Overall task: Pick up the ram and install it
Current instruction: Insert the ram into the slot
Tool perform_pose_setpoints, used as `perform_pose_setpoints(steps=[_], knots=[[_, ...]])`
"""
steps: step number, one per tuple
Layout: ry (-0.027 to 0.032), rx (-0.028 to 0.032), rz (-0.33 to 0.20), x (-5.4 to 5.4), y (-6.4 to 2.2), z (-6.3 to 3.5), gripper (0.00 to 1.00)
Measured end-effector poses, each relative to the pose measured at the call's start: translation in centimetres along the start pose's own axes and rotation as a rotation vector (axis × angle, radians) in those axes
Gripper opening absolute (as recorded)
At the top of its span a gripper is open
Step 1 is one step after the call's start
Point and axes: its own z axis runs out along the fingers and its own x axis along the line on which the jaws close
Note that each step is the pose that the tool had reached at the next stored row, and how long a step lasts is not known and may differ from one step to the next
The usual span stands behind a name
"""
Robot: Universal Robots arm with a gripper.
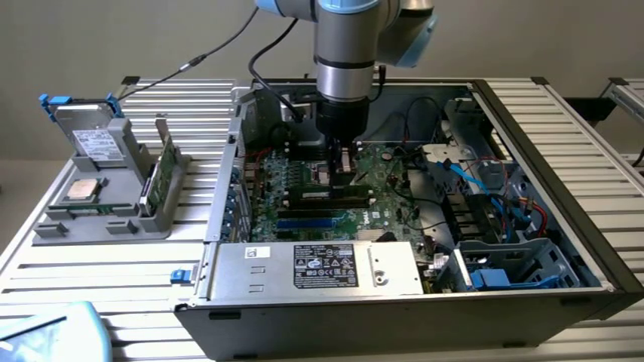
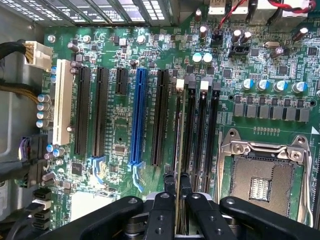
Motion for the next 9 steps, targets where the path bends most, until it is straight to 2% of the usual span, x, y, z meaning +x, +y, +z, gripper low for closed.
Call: perform_pose_setpoints(steps=[9], knots=[[-0.0004,-0.0008,0.010,0.03,0.06,0.15,0.14]])
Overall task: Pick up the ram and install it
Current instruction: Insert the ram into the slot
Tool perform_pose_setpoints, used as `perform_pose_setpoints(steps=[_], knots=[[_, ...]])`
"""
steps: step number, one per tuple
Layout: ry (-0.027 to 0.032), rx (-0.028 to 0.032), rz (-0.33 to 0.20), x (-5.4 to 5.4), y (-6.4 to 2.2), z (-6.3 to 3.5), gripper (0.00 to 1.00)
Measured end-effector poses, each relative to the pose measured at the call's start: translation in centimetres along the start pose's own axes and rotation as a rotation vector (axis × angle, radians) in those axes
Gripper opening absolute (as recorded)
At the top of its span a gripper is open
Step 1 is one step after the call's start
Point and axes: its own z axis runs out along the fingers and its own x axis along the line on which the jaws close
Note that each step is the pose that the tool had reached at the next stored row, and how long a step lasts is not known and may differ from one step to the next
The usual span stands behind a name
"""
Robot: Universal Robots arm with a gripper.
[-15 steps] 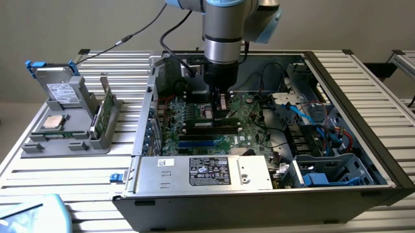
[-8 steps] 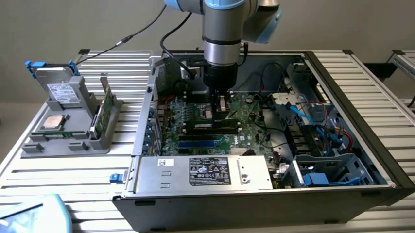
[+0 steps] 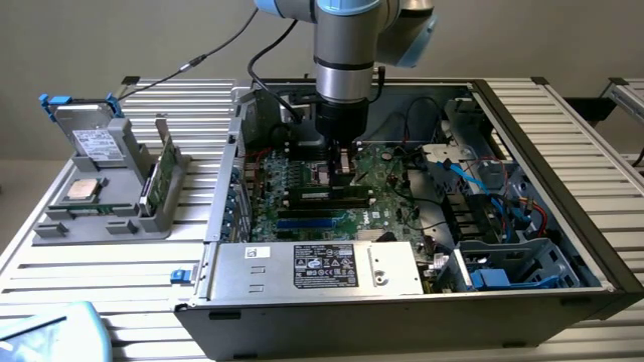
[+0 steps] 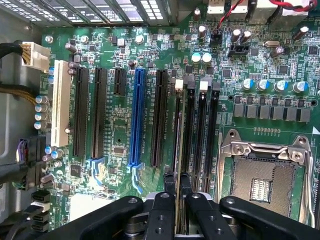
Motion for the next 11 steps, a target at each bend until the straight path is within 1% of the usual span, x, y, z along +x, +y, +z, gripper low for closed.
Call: perform_pose_setpoints(steps=[11], knots=[[0.0001,-0.0005,0.001,0.16,0.01,0.00,0.14]])
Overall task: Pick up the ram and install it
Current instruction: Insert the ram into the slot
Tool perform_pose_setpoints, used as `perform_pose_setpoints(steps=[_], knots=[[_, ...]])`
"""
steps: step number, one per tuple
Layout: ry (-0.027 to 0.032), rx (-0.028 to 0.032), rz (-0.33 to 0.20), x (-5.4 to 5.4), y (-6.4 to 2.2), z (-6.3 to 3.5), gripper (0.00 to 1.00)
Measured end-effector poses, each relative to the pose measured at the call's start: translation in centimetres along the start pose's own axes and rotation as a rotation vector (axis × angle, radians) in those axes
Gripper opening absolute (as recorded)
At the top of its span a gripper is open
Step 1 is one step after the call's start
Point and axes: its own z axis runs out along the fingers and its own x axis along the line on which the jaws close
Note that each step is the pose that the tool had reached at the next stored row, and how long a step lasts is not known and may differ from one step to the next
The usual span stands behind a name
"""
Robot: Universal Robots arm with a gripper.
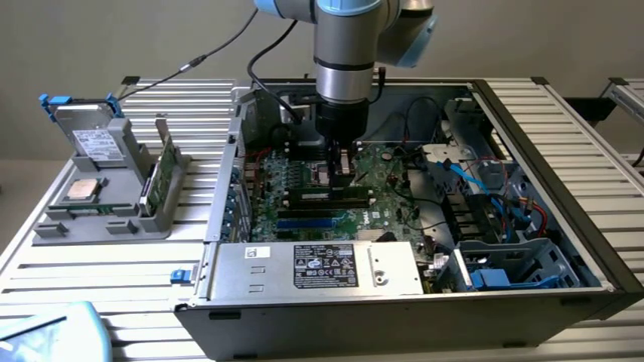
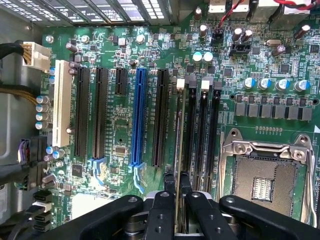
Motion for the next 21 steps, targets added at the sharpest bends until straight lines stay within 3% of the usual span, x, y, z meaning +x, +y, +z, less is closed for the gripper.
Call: perform_pose_setpoints(steps=[21], knots=[[0.0000,0.0000,0.000,-0.02,-0.06,0.35,0.14]])
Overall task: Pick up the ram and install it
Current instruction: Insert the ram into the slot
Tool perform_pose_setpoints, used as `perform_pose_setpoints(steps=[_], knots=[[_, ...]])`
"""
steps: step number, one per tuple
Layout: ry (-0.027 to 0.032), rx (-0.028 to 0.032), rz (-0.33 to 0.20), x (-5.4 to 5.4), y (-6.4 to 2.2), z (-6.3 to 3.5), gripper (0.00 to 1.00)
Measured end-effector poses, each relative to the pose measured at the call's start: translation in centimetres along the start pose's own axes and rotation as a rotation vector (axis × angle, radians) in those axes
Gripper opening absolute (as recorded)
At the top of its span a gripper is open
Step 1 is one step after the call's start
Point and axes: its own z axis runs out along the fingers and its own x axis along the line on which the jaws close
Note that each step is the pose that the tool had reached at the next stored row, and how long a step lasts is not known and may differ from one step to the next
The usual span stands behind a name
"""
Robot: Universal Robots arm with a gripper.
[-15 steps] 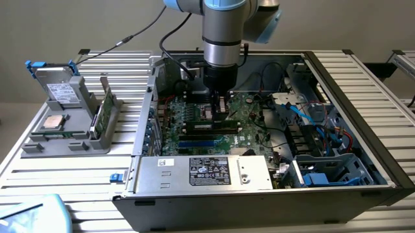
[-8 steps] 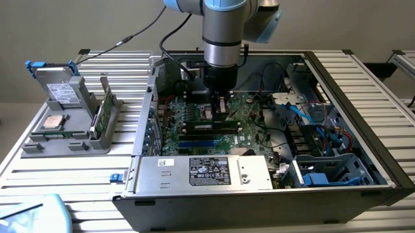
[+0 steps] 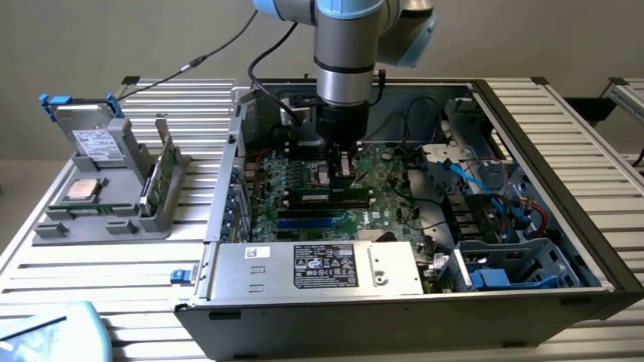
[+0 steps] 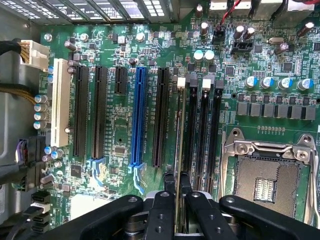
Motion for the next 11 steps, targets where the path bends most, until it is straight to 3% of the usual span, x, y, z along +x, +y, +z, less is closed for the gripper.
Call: perform_pose_setpoints(steps=[11], knots=[[-0.0001,0.0000,0.000,-0.01,0.00,0.06,0.16]])
